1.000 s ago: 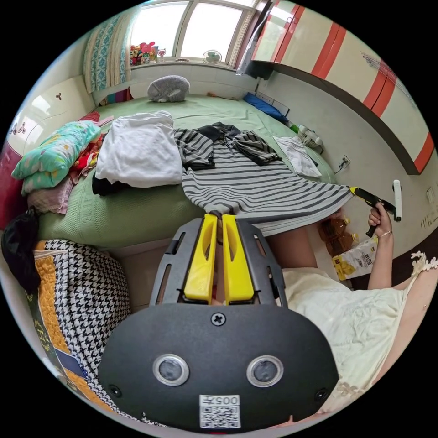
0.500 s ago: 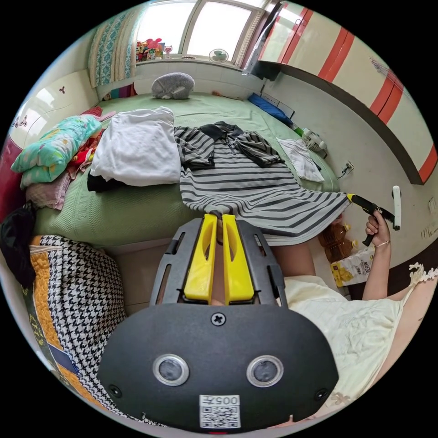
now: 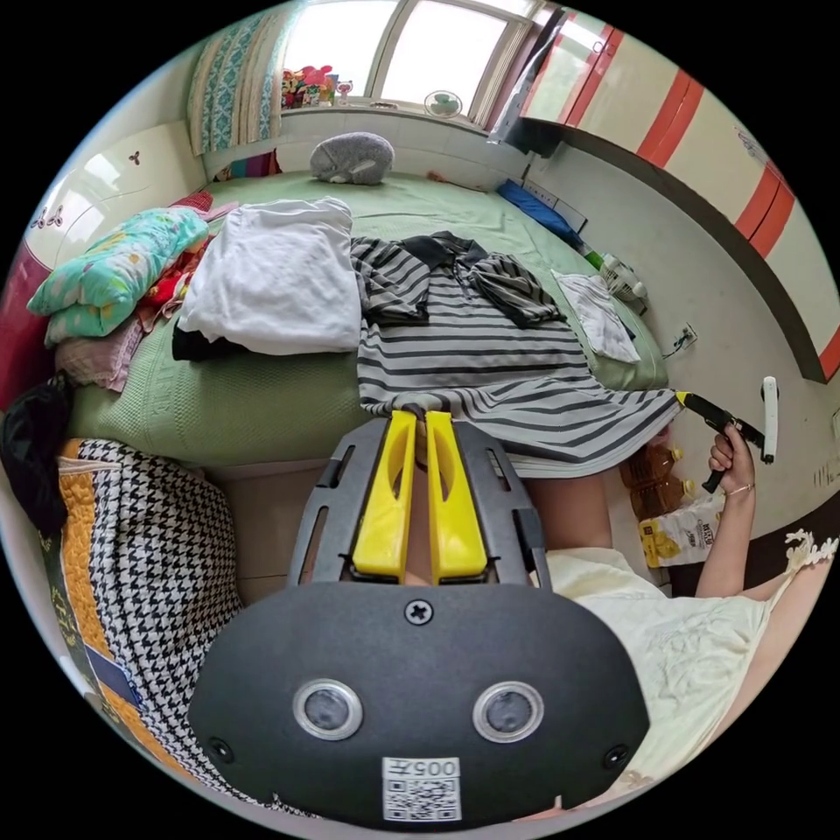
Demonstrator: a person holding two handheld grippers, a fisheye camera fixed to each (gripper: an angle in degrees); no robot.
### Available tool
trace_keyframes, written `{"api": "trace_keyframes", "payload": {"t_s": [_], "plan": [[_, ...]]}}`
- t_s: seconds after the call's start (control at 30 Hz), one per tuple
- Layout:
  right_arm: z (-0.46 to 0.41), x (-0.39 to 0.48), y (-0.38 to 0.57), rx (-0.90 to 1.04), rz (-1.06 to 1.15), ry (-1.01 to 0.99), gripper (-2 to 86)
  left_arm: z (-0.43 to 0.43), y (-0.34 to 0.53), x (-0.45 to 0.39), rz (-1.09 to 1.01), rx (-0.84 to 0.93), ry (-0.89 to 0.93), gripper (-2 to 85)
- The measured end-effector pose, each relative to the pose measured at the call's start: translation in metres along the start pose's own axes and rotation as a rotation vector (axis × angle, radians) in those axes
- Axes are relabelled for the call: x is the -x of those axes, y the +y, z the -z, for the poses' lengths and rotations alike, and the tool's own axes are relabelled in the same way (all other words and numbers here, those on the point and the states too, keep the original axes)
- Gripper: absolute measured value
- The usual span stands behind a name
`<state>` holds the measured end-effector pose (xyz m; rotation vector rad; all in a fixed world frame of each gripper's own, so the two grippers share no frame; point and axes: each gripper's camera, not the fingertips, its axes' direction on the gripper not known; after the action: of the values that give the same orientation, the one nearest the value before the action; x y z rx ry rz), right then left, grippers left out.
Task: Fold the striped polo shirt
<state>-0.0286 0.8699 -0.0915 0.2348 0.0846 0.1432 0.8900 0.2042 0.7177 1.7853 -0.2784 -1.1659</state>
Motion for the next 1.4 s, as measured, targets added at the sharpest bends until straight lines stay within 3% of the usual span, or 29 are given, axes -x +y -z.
{"api": "trace_keyframes", "payload": {"t_s": [0.57, 0.87, 1.13, 1.2, 1.3, 1.4], "plan": [[-0.009, 0.018, -0.061, 0.026, -0.023, 0.051, -1.4, -0.020, -0.068, 0.039, 0.054, 0.008, 0.040, 2.2], [-0.001, 0.038, -0.176, -0.111, 0.085, 0.153, -1.4, -0.021, -0.200, 0.030, -0.082, -0.127, -0.004, 2.1], [-0.065, 0.095, -0.390, -0.177, 0.146, 0.196, -0.8, -0.084, -0.400, 0.062, 0.017, -0.147, -0.104, 3.3], [-0.093, 0.103, -0.434, -0.130, 0.108, 0.174, 0.8, -0.108, -0.439, 0.071, 0.059, -0.125, -0.155, 4.6], [-0.131, 0.106, -0.475, 0.029, 0.052, 0.174, 6.7, -0.149, -0.478, 0.096, 0.236, -0.003, -0.083, 8.8], [-0.133, 0.104, -0.462, -0.013, 0.125, 0.074, 10.0, -0.162, -0.472, 0.093, 0.157, -0.045, -0.071, 10.8]]}}
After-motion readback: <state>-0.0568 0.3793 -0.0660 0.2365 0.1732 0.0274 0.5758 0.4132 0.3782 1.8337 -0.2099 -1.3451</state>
